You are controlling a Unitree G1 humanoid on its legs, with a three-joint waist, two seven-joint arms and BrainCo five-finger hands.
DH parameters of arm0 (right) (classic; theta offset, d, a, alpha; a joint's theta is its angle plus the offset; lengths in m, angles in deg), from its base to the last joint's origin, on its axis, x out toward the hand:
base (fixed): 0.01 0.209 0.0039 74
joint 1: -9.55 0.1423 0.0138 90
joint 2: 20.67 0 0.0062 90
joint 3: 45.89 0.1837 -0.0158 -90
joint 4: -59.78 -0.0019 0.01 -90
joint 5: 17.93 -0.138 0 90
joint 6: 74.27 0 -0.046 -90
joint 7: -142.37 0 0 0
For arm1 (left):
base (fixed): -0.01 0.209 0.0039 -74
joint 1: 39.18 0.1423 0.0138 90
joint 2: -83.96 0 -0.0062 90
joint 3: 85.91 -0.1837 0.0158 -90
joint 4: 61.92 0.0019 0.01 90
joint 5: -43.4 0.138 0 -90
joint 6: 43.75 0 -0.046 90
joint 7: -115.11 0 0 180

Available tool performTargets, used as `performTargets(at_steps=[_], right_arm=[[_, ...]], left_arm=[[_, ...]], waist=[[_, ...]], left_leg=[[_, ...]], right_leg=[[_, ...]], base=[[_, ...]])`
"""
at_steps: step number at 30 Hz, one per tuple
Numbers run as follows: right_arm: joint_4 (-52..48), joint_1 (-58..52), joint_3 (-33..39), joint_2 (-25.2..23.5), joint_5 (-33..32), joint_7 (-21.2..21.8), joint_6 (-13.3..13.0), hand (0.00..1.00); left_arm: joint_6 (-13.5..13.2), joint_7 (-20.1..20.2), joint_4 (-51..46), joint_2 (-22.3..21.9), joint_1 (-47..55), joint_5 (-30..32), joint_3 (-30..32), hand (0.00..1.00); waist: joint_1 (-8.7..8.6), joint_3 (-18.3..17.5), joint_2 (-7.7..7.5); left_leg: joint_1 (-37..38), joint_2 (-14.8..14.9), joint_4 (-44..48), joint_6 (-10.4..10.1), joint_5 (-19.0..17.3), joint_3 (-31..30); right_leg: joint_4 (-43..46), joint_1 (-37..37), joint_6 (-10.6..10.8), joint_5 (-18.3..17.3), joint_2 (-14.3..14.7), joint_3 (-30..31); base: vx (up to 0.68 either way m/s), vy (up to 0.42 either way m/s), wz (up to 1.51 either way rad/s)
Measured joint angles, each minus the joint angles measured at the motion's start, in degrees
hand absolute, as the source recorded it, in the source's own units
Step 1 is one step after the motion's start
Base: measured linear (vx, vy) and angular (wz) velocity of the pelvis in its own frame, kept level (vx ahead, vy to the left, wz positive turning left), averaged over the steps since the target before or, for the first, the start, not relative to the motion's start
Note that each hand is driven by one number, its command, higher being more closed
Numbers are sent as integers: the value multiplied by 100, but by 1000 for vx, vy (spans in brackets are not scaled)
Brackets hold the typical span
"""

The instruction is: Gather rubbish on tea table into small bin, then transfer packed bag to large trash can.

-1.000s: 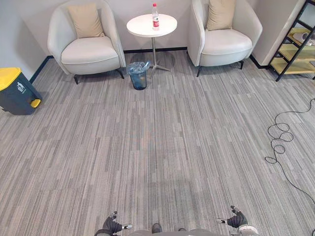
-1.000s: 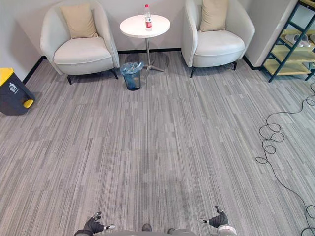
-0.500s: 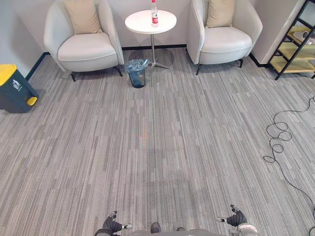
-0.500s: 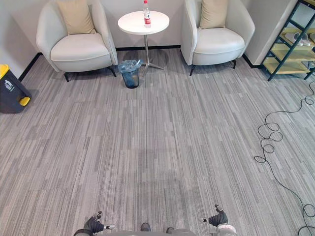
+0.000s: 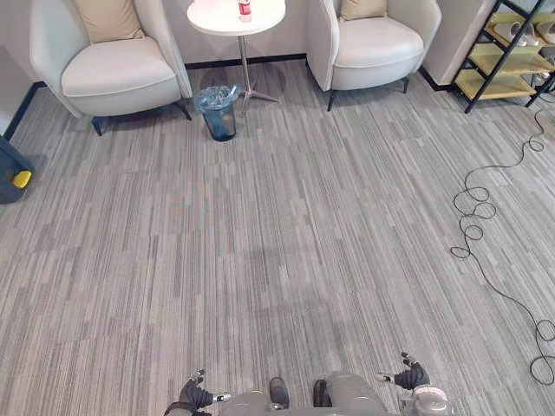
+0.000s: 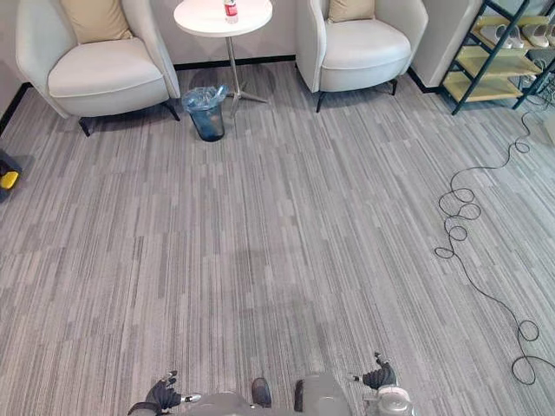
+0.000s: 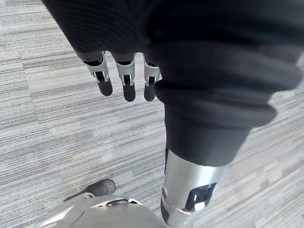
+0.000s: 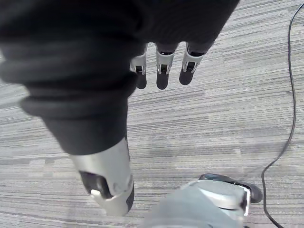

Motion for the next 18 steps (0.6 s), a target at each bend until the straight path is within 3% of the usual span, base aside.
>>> performTargets(at_steps=[3, 6, 7, 9, 10, 11, 12, 15, 17, 18], right_arm=[[-1, 2, -20, 30, -24, -2, 0, 0], [-2, 83, -38, 50, -48, -6, -2, 0], [-4, 119, -39, 57, -51, -7, -2, 0], [-9, 98, -49, 58, -78, -8, -8, 0], [-9, 40, -44, 87, -108, -17, -11, 0], [-33, 69, -27, 151, -115, -20, -5, 0], [-71, 96, -19, 159, -118, -23, -15, 0], [-159, 151, -34, 149, -229, -31, -45, 0], [-320, 141, -124, 119, -339, -55, -59, 0], [-480, 149, -122, 98, -353, -105, -75, 0]], left_arm=[[7, -1, -10, 28, -36, -5, 2, 0], [6, -11, -32, 46, -214, -14, 9, 0], [6, -13, -48, 63, -291, -14, 9, 0], [-8, -15, -119, 136, -346, -18, 6, 0], [-5, -16, -126, 177, -394, -17, 19, 0], [-19, -15, -126, 121, -446, -17, 19, 0], [-51, -17, -139, 114, -461, -17, 24, 0], [-55, -18, -121, -23, -493, -19, 137, 0], [-50, -8, -228, -130, -391, -36, 246, 0], [-48, -10, -301, -173, -372, -50, 261, 0]], waist=[[-36, 65, -17], [-182, 185, 94], [-199, 224, 100], [-210, 217, 27], [-235, 211, -118], [-232, 187, 31], [-243, 192, 49], [-187, 241, 135], [-160, 261, 163], [-84, 267, 156]], left_leg=[[153, 47, 160, 15, -221, -153], [365, 321, 137, -73, -338, -400], [454, 437, 102, -151, -381, -454], [551, 489, 91, -377, -508, -593], [726, 497, 106, -590, -653, -745], [708, 702, 297, -678, -694, -758], [633, 763, 498, -741, -698, -755], [-219, 1153, 2872, -1321, -460, -750], [-888, 1611, 4775, -1358, -459, -513], [-1241, 1866, 5260, -1289, -498, -200]], right_leg=[[299, -340, -2, -276, -182, -191], [-639, -617, -78, -287, -107, -500], [-1025, -713, -169, -140, -16, -584], [-1921, -808, -281, 503, 60, -569], [-1991, -758, -784, 1222, -36, -585], [-1821, -734, -889, 1006, 66, -729], [-1836, -679, -965, 909, 109, -772], [-2290, 36, -1171, 652, 369, -866], [-2796, 833, -1245, 591, 586, -845], [-3048, 1261, -1297, 549, 657, -724]], base=[[208, -10, 18], [309, -80, 42], [477, -146, 54], [503, -188, 48], [607, -285, 53], [517, -249, 46], [381, -208, 19], [518, -265, 11], [470, -173, -15], [496, -162, -27]])
